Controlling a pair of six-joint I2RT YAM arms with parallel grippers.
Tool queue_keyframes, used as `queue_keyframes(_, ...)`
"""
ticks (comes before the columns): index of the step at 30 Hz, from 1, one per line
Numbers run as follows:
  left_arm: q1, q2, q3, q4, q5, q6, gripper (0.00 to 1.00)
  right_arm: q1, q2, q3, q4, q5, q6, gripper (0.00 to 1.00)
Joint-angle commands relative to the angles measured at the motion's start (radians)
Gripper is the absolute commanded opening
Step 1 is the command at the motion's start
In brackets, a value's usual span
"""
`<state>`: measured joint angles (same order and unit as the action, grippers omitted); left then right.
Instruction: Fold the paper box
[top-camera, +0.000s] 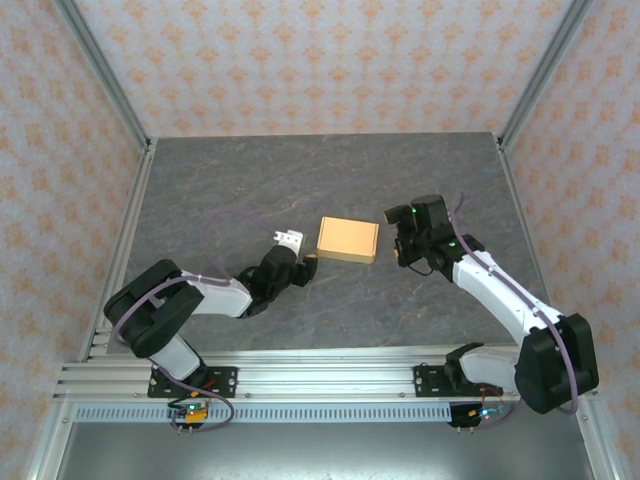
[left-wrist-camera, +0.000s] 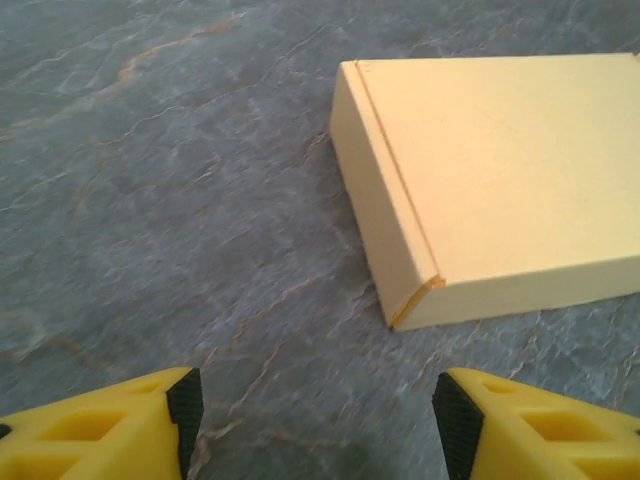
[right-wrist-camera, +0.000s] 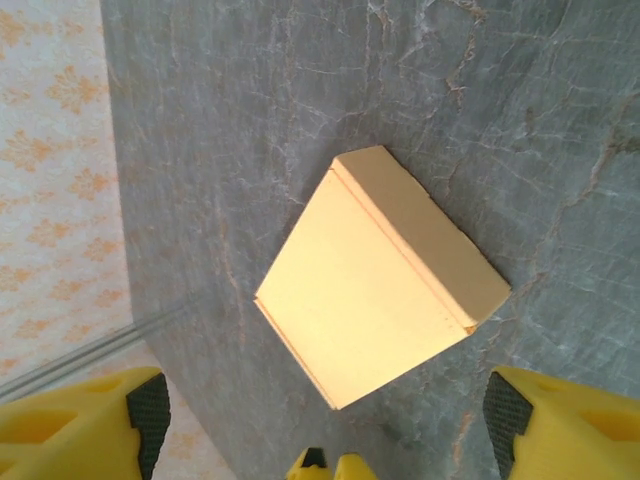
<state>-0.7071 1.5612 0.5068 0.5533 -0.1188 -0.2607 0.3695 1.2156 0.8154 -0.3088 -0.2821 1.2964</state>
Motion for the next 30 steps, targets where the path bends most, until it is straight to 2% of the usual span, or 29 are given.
queue_keyframes(1, -0.003, -0.117, 0.011, -0.101, -0.064, -0.043, 0.71, -0.007, 0.034, 0.042, -0.085, 0.006, -0.118, 0.85)
queue_keyframes(7, -0.002, -0.275, 0.063, -0.296, -0.085, -0.071, 0.82, -0.007, 0.126, 0.085, -0.132, -0.011, -0.458, 0.86)
queue_keyframes(10, 0.033, -0.272, 0.161, -0.454, -0.002, -0.072, 0.88, -0.006, 0.168, 0.096, -0.123, 0.005, -0.607, 0.86)
queue_keyframes(13, 0.073, -0.195, 0.307, -0.613, 0.125, -0.077, 0.88, -0.006, 0.213, 0.098, -0.072, 0.010, -0.697, 0.85)
queue_keyframes(19, 0.113, 0.032, 0.481, -0.637, 0.347, -0.132, 0.85, -0.006, 0.311, 0.086, 0.109, -0.079, -0.720, 0.80)
queue_keyframes(25, 0.136, 0.227, 0.567, -0.603, 0.466, -0.211, 0.80, -0.006, 0.434, 0.083, 0.266, -0.199, -0.715, 0.73)
queue_keyframes(30, 0.138, 0.264, 0.554, -0.542, 0.502, -0.268, 0.78, -0.006, 0.505, 0.099, 0.338, -0.271, -0.756, 0.66)
